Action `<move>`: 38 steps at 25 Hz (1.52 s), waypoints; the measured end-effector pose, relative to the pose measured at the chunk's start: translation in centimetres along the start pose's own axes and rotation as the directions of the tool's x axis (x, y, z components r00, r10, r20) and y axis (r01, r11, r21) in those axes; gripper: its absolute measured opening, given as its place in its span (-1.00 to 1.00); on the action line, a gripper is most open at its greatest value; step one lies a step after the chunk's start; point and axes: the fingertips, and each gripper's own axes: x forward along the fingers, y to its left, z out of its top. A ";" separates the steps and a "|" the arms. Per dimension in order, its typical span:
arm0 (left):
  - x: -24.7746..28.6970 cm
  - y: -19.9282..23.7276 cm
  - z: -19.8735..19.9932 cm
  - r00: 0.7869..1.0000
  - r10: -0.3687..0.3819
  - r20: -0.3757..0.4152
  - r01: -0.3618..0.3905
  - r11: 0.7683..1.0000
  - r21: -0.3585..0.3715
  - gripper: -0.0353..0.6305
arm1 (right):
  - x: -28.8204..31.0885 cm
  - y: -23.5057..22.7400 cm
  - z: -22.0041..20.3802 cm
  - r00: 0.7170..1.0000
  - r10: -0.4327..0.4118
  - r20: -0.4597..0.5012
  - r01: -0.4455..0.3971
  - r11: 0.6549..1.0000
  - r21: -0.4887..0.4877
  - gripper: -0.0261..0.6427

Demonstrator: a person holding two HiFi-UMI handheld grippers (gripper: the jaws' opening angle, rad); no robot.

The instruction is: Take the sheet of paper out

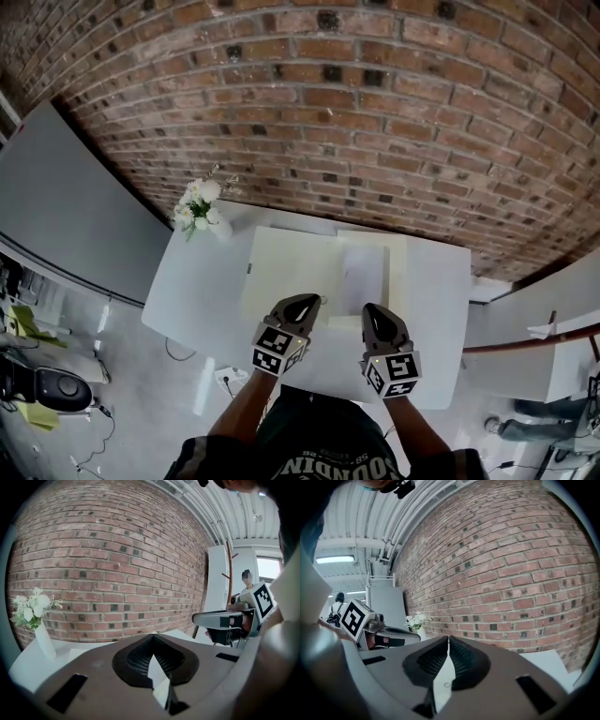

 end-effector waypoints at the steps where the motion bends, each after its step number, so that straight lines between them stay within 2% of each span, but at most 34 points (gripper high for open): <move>1: 0.2 0.1 0.0 1.000 0.001 -0.004 -0.001 1.000 0.000 -0.86 | 0.0 -0.2 -0.1 1.000 -0.005 -0.003 0.005 1.000 0.003 -0.71; 12: 3.5 2.4 0.0 0.999 -0.044 -0.028 0.044 0.999 -0.013 -0.86 | 1.5 -2.1 -0.4 0.996 -0.083 -0.026 0.084 0.996 0.020 -0.71; 17: 5.2 3.2 -0.8 0.996 -0.064 -0.056 0.062 0.998 -0.028 -0.86 | 2.3 -2.5 -0.7 0.994 -0.098 -0.047 0.096 0.995 -0.031 -0.71; 21: 6.4 3.8 -1.4 0.994 -0.077 -0.076 0.075 0.997 -0.027 -0.86 | 3.2 -3.7 -0.5 0.994 -0.104 -0.046 0.103 0.994 -0.024 -0.71; 27: 8.3 4.4 -2.6 0.988 -0.107 -0.107 0.104 0.994 -0.032 -0.86 | 3.9 -5.7 -1.2 0.986 -0.152 -0.067 0.151 0.988 -0.015 -0.71; 38: 11.9 5.1 -6.2 0.970 -0.153 -0.190 0.140 0.987 -0.081 -0.86 | 5.0 -6.4 -3.8 0.974 -0.181 -0.137 0.182 0.983 0.001 -0.71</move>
